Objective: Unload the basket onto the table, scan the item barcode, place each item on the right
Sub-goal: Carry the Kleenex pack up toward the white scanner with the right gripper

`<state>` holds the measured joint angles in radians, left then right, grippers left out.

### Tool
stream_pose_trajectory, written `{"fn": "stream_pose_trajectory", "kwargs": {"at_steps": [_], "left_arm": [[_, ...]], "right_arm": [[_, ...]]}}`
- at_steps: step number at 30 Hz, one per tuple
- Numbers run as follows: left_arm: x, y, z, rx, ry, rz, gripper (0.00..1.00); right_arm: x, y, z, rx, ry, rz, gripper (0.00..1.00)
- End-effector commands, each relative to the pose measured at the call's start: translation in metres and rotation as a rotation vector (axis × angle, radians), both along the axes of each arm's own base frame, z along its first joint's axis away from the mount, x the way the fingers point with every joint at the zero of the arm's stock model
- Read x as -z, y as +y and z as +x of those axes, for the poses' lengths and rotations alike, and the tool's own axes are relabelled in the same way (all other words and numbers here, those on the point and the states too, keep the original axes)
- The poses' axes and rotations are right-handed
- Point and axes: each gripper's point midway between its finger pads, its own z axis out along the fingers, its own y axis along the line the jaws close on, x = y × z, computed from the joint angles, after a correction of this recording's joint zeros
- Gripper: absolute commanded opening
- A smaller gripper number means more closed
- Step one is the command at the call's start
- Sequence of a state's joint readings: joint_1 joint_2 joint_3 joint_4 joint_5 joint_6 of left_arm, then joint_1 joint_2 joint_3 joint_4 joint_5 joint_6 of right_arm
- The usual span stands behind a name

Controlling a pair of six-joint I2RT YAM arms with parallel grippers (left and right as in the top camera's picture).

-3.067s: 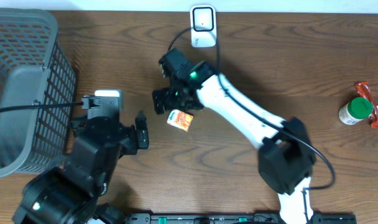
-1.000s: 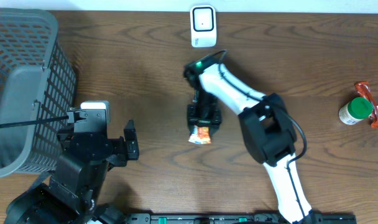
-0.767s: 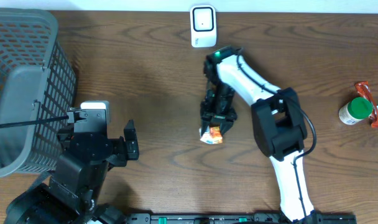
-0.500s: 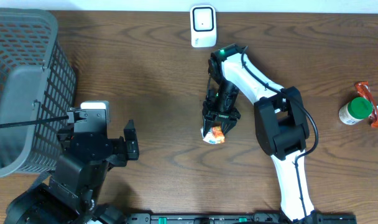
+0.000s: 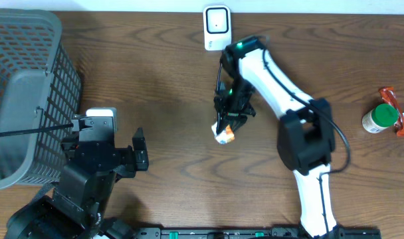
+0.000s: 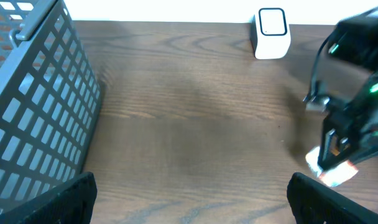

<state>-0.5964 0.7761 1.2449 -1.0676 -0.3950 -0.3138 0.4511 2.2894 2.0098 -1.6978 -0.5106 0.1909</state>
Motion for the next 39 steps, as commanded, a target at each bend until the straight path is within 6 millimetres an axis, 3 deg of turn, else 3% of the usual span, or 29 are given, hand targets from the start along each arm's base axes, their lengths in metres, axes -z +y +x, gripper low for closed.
{"fn": "stream_pose_trajectory", "kwargs": {"at_steps": [1,3,7,14,23,30,32,39], "left_arm": [[-0.001,0.003,0.000,-0.016,-0.005,0.003,0.98],[-0.001,0.003,0.000,-0.016,-0.005,0.003,0.98],[-0.001,0.003,0.000,-0.016,-0.005,0.003,0.98],[-0.001,0.003,0.000,-0.016,-0.005,0.003,0.98],[-0.001,0.003,0.000,-0.016,-0.005,0.003,0.98],[-0.001,0.003,0.000,-0.016,-0.005,0.003,0.98],[-0.001,0.003,0.000,-0.016,-0.005,0.003,0.98],[-0.001,0.003,0.000,-0.015,-0.005,0.003,0.98]], "right_arm": [[-0.064,-0.008,0.009,0.009,-0.224,0.009,0.20],[-0.081,-0.021,0.011,0.014,-0.315,-0.044,0.22],[-0.111,-0.043,0.022,0.023,-0.506,-0.117,0.36],[-0.146,-0.036,0.050,0.061,-0.735,-0.042,0.39],[-0.171,-0.060,0.126,0.133,-1.099,-0.230,0.40],[-0.200,-0.044,0.167,0.193,-1.297,-0.155,0.55],[-0.203,-0.038,0.179,0.191,-1.343,-0.135,0.58],[-0.183,-0.021,0.220,0.191,-1.409,-0.116,0.51]]}}
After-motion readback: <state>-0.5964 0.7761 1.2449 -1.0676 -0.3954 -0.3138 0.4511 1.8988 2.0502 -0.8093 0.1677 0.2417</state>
